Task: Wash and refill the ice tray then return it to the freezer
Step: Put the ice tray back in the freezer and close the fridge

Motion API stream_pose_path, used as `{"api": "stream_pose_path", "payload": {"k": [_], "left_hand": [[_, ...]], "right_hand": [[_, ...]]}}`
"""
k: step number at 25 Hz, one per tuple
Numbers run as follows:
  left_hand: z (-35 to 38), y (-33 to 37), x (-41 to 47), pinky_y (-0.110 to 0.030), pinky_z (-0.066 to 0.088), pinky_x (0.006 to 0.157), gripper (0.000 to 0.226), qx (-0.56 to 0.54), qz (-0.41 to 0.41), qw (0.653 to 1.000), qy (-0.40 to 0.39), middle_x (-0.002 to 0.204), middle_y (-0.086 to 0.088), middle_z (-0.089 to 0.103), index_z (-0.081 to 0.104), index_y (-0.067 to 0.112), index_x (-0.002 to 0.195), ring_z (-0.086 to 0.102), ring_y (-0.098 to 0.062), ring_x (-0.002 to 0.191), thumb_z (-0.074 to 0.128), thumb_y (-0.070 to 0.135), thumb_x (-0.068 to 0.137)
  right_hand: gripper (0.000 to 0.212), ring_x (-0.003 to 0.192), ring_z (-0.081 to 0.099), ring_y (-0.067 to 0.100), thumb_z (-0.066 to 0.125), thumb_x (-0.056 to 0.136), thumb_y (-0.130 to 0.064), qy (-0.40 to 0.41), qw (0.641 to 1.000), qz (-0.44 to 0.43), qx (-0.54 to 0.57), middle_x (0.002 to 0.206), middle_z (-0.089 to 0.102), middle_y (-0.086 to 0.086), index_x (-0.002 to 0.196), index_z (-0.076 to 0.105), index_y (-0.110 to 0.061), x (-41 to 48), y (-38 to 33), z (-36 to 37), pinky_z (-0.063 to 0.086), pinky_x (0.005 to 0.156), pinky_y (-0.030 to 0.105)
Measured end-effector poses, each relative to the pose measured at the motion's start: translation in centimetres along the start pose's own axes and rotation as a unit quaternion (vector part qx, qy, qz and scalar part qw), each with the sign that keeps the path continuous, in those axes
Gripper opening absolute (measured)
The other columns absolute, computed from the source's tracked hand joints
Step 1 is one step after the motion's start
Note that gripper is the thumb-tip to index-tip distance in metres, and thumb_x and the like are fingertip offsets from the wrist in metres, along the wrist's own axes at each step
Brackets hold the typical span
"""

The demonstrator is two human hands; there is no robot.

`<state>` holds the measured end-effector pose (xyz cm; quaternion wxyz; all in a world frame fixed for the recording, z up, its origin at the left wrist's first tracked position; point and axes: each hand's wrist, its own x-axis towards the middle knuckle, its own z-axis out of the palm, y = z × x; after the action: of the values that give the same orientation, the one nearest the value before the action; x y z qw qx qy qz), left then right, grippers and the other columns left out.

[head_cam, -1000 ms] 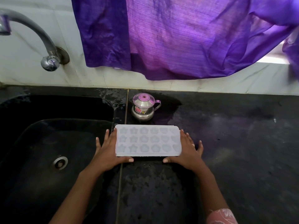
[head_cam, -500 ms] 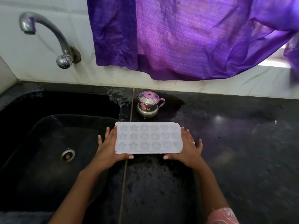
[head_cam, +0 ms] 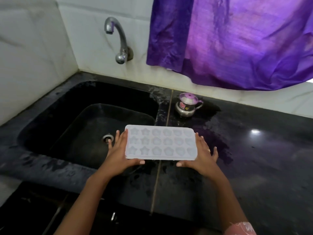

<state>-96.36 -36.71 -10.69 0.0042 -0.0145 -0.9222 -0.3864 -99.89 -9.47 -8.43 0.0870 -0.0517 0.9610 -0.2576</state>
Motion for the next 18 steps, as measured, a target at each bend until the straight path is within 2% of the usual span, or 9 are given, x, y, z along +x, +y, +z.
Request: {"api": "stream_pose_path", "payload": {"k": [7,12,16,18], "left_hand": [[-3.2,-2.0,-8.9,-0.03,-0.026,0.104,0.134,-0.007,-0.053,0.996,0.065,0.157,0.011,-0.005,-0.006,0.022,0.15,-0.028,0.0,0.133,0.055,0.075,0.043],[-4.7,-3.5,-15.6,-0.035,-0.025,0.106,0.134,-0.006,-0.11,0.987,0.116,0.157,0.011,-0.006,-0.007,0.022,0.15,-0.029,-0.001,0.133,0.053,0.077,0.044],[-5.5,-4.6,-20.7,-0.034,-0.025,0.106,0.133,0.001,-0.158,0.975,0.159,0.157,0.011,-0.006,-0.007,0.02,0.15,-0.027,-0.002,0.134,0.051,0.078,0.045],[-5.7,-4.9,-23.2,-0.033,-0.025,0.105,0.133,0.006,-0.183,0.966,0.184,0.155,0.012,-0.006,-0.007,0.019,0.15,-0.027,-0.002,0.134,0.05,0.078,0.046]], "right_hand": [[0.13,0.144,-0.012,0.008,0.076,0.053,-0.064,-0.049,0.996,-0.073,0.006,0.158,-0.005,-0.008,0.149,-0.004,-0.028,-3.8,-4.9,2.8,-0.021,0.11,0.048],[0.127,0.144,-0.012,0.008,0.078,0.056,-0.06,-0.093,0.986,-0.135,0.002,0.159,-0.004,-0.008,0.149,-0.002,-0.029,-6.0,-8.4,5.0,-0.023,0.109,0.047],[0.134,0.143,-0.014,0.006,0.071,0.046,-0.069,-0.136,0.973,-0.186,-0.01,0.158,-0.007,-0.009,0.149,-0.004,-0.029,-7.6,-11.1,7.1,-0.023,0.109,0.046],[0.134,0.142,-0.015,0.004,0.078,0.05,-0.064,-0.154,0.965,-0.211,-0.009,0.158,-0.007,-0.01,0.149,-0.005,-0.028,-8.1,-12.3,8.1,-0.023,0.11,0.046]]}}
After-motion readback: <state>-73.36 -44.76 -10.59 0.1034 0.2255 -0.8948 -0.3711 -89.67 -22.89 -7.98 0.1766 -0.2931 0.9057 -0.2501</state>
